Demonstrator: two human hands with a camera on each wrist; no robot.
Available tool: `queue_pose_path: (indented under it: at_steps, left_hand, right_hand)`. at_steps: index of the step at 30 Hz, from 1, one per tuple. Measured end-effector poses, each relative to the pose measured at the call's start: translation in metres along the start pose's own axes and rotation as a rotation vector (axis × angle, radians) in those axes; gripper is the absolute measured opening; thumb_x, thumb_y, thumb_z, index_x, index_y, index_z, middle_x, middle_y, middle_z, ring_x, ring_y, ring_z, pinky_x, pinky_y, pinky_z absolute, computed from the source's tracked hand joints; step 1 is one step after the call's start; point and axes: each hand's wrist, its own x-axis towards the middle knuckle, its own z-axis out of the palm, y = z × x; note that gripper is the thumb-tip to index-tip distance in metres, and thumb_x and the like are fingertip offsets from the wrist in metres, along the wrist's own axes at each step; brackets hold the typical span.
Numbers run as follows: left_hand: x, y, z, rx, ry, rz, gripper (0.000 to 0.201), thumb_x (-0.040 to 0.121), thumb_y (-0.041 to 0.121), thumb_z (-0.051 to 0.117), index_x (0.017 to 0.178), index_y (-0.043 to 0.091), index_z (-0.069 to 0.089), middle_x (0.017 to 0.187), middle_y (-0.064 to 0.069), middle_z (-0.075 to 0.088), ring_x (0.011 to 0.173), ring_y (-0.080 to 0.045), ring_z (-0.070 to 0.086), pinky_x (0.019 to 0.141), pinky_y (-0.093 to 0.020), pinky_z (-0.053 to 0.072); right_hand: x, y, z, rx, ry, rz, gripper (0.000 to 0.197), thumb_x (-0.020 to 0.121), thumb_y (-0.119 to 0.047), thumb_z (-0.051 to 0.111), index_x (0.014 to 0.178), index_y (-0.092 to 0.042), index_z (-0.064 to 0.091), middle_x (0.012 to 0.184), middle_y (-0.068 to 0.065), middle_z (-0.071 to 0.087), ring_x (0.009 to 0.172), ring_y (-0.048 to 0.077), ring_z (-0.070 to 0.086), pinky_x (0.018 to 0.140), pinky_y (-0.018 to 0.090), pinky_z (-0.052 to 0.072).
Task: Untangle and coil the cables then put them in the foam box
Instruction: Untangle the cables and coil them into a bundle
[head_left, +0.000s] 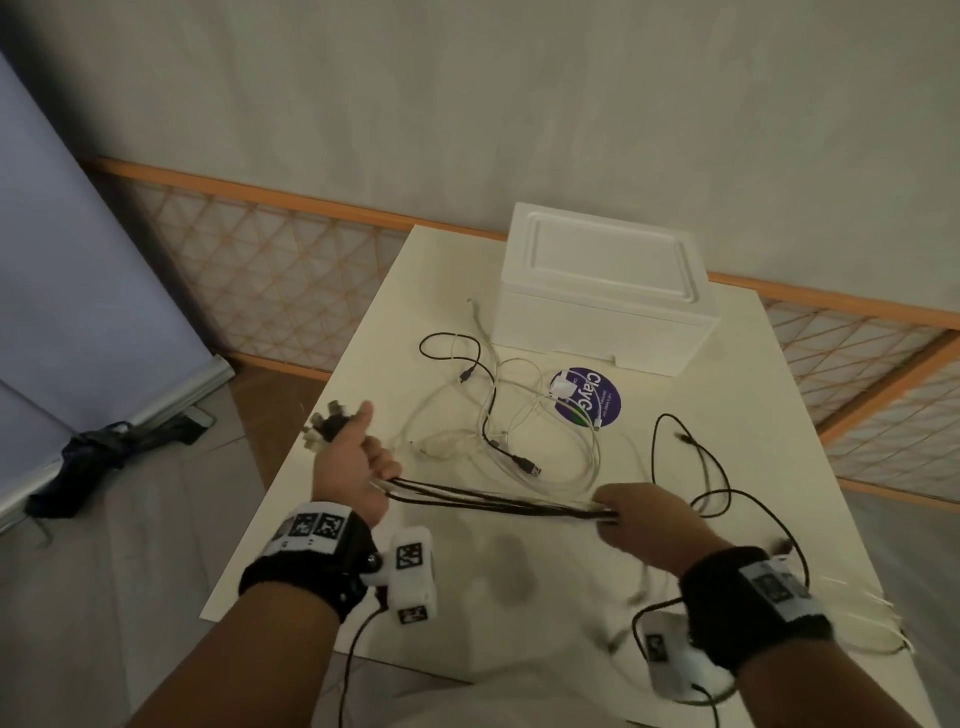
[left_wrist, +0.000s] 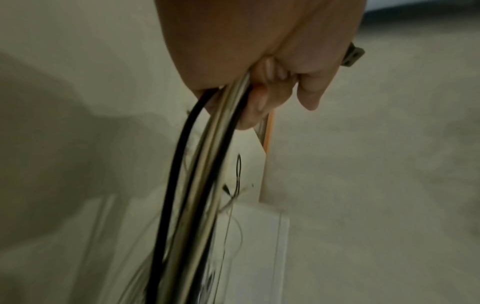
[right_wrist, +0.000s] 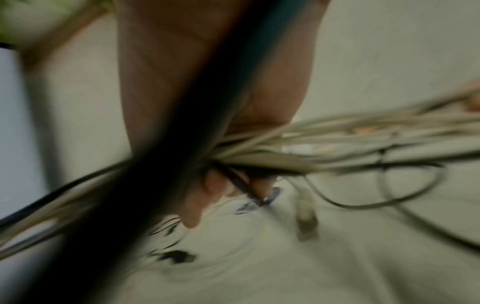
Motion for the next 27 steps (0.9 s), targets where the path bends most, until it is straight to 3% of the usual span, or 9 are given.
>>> queue_pose_path:
  at_steps: [6,11,14,16,18,20,22,24,27]
  left_hand:
    - [0.015,-0.004,-0.017,0.02,0.163,0.038,0.048,0.091,0.029,0.064,0.059,0.021,0.028,0.047,0.006,0.018,0.038,-0.011,0.015,0.039,-0.02,0.017]
    - [0.027,0.006,-0.03,0.026,0.296,0.07,0.039,0.091,0.03,0.063,0.064,0.02,0.037,0.058,0.004,0.017,0.046,-0.014,0.015,0.042,-0.024,0.017]
    - [0.025,-0.012,-0.028,0.053,0.294,0.066,0.042,0.09,0.03,0.065,0.062,0.021,0.034,0.054,0.004,0.018,0.042,-0.013,0.016,0.04,-0.022,0.019]
    - [0.02,-0.025,-0.021,0.076,0.294,0.057,0.043,0.09,0.031,0.065,0.061,0.021,0.035,0.055,0.004,0.02,0.042,-0.012,0.018,0.04,-0.021,0.021]
    - [0.014,-0.03,-0.011,0.105,0.277,0.046,0.043,0.089,0.036,0.065,0.061,0.02,0.038,0.052,0.004,0.023,0.041,-0.012,0.021,0.043,-0.026,0.027]
    - [0.009,-0.034,0.0,0.118,0.23,0.039,0.047,0.089,0.043,0.063,0.059,0.019,0.036,0.046,0.004,0.027,0.039,-0.012,0.027,0.048,-0.029,0.034]
    - [0.001,-0.04,0.013,0.099,0.161,0.03,0.048,0.09,0.045,0.061,0.059,0.017,0.037,0.045,0.003,0.033,0.042,-0.013,0.033,0.053,-0.03,0.038]
    - [-0.01,-0.047,0.029,0.07,0.082,0.003,0.043,0.093,0.038,0.059,0.061,0.016,0.039,0.046,0.003,0.036,0.043,-0.013,0.035,0.057,-0.03,0.038]
    - [-0.026,-0.057,0.05,0.038,-0.101,-0.047,0.037,0.096,0.025,0.053,0.063,0.016,0.04,0.048,0.004,0.039,0.044,-0.011,0.04,0.058,-0.028,0.041]
  right_hand:
    - [-0.012,0.062,-0.007,-0.026,0.025,0.14,0.013,0.071,-0.039,0.055,0.08,-0.031,0.05,0.07,-0.01,0.053,0.077,0.014,0.057,0.064,0.028,0.045]
    - [-0.034,0.119,-0.017,-0.207,-0.071,0.324,0.019,0.075,-0.049,0.053,0.08,-0.031,0.049,0.088,-0.012,0.058,0.091,0.011,0.06,0.071,0.027,0.042]
    - [-0.039,0.139,-0.024,-0.34,-0.048,0.333,0.029,0.075,-0.055,0.054,0.098,-0.036,0.052,0.095,-0.016,0.061,0.096,0.008,0.06,0.079,0.029,0.043]
    - [-0.036,0.139,-0.03,-0.264,-0.124,0.324,0.06,0.066,-0.065,0.064,0.118,-0.04,0.048,0.116,-0.014,0.059,0.11,0.011,0.056,0.087,0.031,0.043]
    - [-0.029,0.124,-0.04,-0.093,-0.154,0.246,0.093,0.055,-0.074,0.07,0.135,-0.037,0.039,0.134,-0.009,0.051,0.123,0.015,0.048,0.098,0.034,0.04]
    - [-0.019,0.089,-0.05,0.031,-0.055,0.097,0.102,0.052,-0.084,0.059,0.138,-0.033,0.039,0.139,-0.007,0.047,0.127,0.016,0.043,0.105,0.032,0.035]
    - [-0.009,0.041,-0.056,0.083,0.08,-0.098,0.088,0.061,-0.084,0.051,0.132,-0.032,0.048,0.133,-0.009,0.051,0.124,0.013,0.045,0.104,0.026,0.032]
    - [-0.001,-0.01,-0.054,0.13,0.12,-0.283,0.063,0.079,-0.062,0.06,0.132,-0.031,0.048,0.134,-0.01,0.05,0.125,0.011,0.042,0.102,0.02,0.027]
    - [0.01,-0.067,-0.043,0.137,0.018,-0.432,0.071,0.088,-0.046,0.06,0.147,-0.02,0.03,0.148,0.001,0.037,0.135,0.018,0.033,0.109,0.027,0.023]
